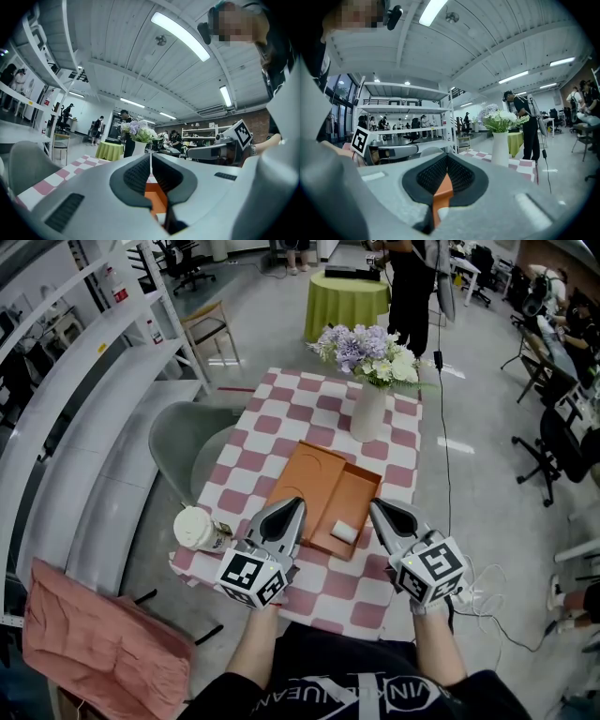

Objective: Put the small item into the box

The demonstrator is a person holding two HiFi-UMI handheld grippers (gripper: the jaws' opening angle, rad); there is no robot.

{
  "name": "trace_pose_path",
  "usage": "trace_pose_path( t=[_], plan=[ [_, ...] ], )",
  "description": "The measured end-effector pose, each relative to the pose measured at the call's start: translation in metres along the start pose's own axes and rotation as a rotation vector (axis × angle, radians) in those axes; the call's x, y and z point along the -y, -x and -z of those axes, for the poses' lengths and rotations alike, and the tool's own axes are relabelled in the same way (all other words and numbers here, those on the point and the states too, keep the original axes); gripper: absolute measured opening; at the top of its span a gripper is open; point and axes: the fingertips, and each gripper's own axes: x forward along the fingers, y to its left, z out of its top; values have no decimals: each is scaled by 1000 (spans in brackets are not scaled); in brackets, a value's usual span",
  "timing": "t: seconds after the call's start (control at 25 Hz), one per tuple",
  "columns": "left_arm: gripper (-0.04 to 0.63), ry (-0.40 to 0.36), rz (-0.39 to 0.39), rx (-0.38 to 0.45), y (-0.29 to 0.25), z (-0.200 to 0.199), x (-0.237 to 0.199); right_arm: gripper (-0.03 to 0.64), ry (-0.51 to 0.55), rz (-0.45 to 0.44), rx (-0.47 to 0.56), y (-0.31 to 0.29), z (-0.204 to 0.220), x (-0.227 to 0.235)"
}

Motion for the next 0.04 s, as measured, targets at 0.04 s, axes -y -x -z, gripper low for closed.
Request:
trace_pose_path(
  t=[0.04],
  plan=[
    [20, 3, 1, -4, 0, 1, -1, 6, -1, 2, -1, -1, 1, 0]
  ],
)
